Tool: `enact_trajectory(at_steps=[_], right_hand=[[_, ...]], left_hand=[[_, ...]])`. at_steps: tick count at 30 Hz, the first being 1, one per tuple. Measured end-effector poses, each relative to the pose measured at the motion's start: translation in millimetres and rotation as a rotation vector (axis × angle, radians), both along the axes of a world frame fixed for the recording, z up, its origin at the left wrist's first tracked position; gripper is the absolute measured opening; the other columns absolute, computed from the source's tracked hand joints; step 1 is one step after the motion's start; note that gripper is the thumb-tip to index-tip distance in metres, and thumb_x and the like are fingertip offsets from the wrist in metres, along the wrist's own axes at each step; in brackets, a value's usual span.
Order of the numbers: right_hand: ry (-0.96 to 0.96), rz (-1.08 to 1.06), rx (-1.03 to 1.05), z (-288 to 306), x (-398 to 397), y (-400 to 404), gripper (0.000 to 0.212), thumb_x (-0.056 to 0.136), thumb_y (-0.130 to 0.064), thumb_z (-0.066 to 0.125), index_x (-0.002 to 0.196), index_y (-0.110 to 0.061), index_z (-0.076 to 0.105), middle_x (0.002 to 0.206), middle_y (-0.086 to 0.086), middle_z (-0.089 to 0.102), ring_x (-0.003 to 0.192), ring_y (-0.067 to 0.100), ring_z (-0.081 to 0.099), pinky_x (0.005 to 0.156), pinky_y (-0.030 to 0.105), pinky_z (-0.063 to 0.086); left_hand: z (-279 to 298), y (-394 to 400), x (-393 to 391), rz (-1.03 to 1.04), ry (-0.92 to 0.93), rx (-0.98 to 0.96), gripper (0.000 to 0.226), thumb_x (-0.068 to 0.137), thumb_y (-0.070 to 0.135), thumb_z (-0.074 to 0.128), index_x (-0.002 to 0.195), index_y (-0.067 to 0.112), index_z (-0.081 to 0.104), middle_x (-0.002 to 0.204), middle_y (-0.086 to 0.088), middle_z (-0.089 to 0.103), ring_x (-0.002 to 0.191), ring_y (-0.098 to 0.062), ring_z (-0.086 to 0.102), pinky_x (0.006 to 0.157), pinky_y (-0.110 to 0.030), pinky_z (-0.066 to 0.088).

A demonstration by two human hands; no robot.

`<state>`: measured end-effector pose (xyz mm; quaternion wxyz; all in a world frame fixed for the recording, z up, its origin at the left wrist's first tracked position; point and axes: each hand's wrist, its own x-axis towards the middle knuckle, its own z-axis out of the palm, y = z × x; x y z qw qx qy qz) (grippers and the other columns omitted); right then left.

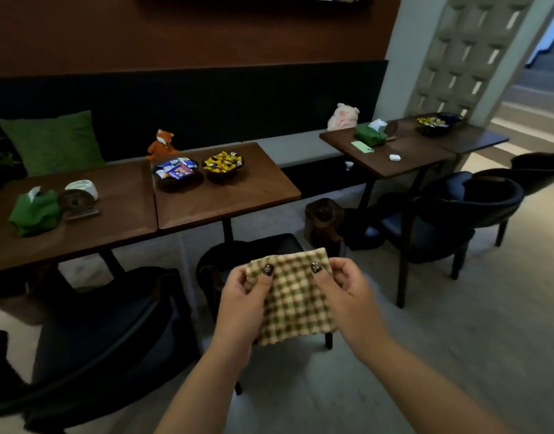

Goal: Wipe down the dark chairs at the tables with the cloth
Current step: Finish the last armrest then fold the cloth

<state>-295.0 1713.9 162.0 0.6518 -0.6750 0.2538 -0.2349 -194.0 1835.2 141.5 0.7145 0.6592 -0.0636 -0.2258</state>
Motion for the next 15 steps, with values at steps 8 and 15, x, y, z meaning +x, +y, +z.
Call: enact_trajectory(at_steps=[8, 15], right_hand=[[0.095, -0.193, -0.238, -11.9, 5.8, -42.1, 0.018, 0.096, -0.034, 0.049, 0.084, -0.024, 0.057, 0.075, -0.005, 0.064, 0.067, -0.001, 0.060, 0.053, 0.009, 0.044], [0.086, -0.192, -0.462, -6.6, -1.0, -96.4, 0.017, 0.098, -0.033, 0.045, 0.083, -0.026, 0.051, 0.066, -0.006, 0.054, 0.059, 0.000, 0.053, 0.051, 0.015, 0.041]], left_hand=[[-4.5, -58.1, -6.6, 0.026, -0.523, 0.219, 0.017, 0.103, 0.029, 0.041, 0.088, 0.035, 0.048, 0.077, 0.011, 0.058, 0.070, 0.008, 0.055, 0.055, -0.007, 0.040], [-3.5, -112.0, 1.0, 0.023, -0.504, 0.205, 0.031, 0.103, 0.024, 0.042, 0.073, 0.022, 0.049, 0.060, 0.020, 0.053, 0.055, 0.003, 0.047, 0.050, -0.013, 0.036]])
